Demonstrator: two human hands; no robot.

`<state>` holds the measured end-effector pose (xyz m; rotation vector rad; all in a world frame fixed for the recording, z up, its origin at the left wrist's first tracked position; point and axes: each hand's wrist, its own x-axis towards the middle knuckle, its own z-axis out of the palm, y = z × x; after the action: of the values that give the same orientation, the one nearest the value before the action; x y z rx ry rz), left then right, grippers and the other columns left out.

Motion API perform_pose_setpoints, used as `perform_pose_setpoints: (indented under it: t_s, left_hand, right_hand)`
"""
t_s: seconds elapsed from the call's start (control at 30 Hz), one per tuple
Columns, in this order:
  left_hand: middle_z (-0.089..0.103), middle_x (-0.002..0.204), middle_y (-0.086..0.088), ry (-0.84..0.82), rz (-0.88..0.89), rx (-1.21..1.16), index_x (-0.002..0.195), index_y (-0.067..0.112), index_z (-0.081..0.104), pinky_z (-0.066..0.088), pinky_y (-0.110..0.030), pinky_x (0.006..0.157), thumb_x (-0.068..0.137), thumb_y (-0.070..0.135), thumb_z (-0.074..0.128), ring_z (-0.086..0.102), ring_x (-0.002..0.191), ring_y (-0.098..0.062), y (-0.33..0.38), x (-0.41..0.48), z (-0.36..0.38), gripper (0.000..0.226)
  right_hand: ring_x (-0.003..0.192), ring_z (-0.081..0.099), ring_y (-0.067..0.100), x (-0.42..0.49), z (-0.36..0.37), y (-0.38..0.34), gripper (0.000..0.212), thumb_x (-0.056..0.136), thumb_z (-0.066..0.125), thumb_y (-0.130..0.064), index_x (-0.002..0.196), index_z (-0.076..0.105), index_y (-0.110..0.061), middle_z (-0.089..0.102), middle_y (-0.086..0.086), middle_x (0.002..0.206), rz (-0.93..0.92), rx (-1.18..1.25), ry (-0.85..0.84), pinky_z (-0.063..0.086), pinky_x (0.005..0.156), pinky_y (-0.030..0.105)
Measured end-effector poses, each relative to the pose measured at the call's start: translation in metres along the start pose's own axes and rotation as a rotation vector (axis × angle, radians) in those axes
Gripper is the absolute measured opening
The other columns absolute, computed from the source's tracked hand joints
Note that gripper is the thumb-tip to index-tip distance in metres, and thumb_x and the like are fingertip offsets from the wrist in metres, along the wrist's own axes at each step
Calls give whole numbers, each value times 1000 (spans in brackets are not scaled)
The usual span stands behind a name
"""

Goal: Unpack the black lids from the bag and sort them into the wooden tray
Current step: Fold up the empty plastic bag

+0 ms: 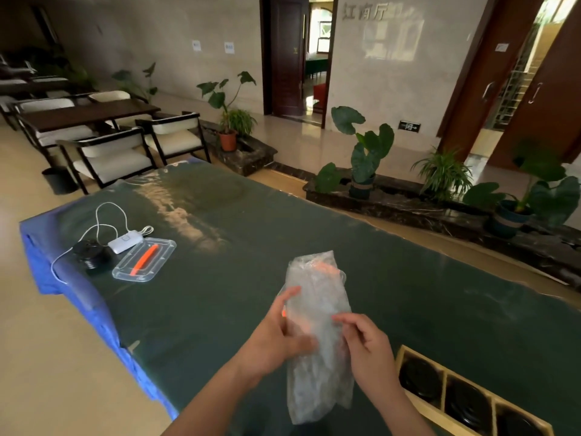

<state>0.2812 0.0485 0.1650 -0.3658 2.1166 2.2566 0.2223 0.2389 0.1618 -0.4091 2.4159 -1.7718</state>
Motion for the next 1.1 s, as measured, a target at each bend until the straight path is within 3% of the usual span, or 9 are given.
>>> perform_pose_setpoints:
  t_s: [0.1, 0.27, 0.37, 0.43, 0.57, 0.67, 0.8, 0.9, 1.1]
  left_hand:
    - [65, 95, 5, -31, 22, 263, 133, 31, 56, 54, -24, 70, 71, -1, 83, 60, 72, 1, -3, -5, -4, 74]
    - [61, 112, 10, -90, -41, 597, 138, 23, 49, 45, -9, 72, 73, 11, 84, 61, 83, 10, -4, -5, -11, 75]
    - [68, 120, 6, 3, -12, 1018, 125, 26, 61, 50, -28, 93, 79, 20, 68, 65, 108, -18, -11, 1, -9, 47]
    - [70, 101, 5, 95, 23, 1108, 100, 27, 69, 51, -34, 88, 78, 23, 62, 66, 102, -26, -17, 6, -8, 23]
    - [56, 105, 6, 138, 87, 635, 80, 30, 78, 50, -24, 87, 74, 28, 80, 62, 103, -18, -24, 7, -23, 7]
    - [74, 112, -3, 34, 55, 80, 100, 13, 79, 56, -27, 84, 90, 10, 75, 71, 97, -14, -21, -4, -17, 12]
    - [77, 90, 5, 176, 111, 208, 102, 16, 69, 53, -26, 74, 99, 5, 59, 67, 79, -8, -43, -11, 6, 15]
    - [77, 92, 1, 235, 110, 254, 101, 20, 68, 54, -28, 73, 96, 8, 58, 68, 80, -12, -57, -13, 6, 17]
    - [76, 103, -21, 253, -28, -50, 103, 14, 70, 61, -44, 78, 93, 8, 70, 74, 86, -26, -68, -23, -10, 11]
  right_hand:
    - [103, 66, 1, 0, 4, 6, 29, 101, 65, -16, 115, 67, -41, 66, -10, 116, 40, 7, -128, 57, 81, 17]
    - [113, 58, -5, -1, 3, 19, 79, 83, 85, -16, 141, 40, -45, 53, -18, 123, 73, -182, -392, 49, 92, 11]
    - [93, 58, 0, -1, 5, 25, 42, 89, 77, -16, 125, 65, -35, 51, -18, 103, -101, -461, -342, 46, 80, 9]
    - [84, 55, 4, -3, 7, 31, 14, 92, 74, -15, 98, 73, -28, 48, -16, 93, -154, -532, -249, 46, 71, 13]
    - [114, 51, -7, 0, -1, 36, 11, 92, 75, -15, 85, 72, -23, 54, -26, 119, -63, -272, -188, 45, 87, 13]
    - [89, 71, 7, -3, -1, 29, 14, 98, 68, -9, 88, 71, -19, 77, -6, 98, 141, 142, -169, 55, 75, 19]
    - [90, 78, 26, -17, 23, 43, 5, 99, 67, -10, 102, 71, -10, 80, 10, 96, 335, 376, -32, 63, 77, 39]
    - [105, 76, 34, -29, 37, 55, 44, 81, 85, -20, 120, 69, -6, 79, 18, 111, 420, 657, -202, 61, 92, 51]
    - [100, 77, 35, -39, 42, 78, 59, 63, 83, -7, 121, 70, -6, 82, 14, 104, 384, 402, -252, 62, 89, 53]
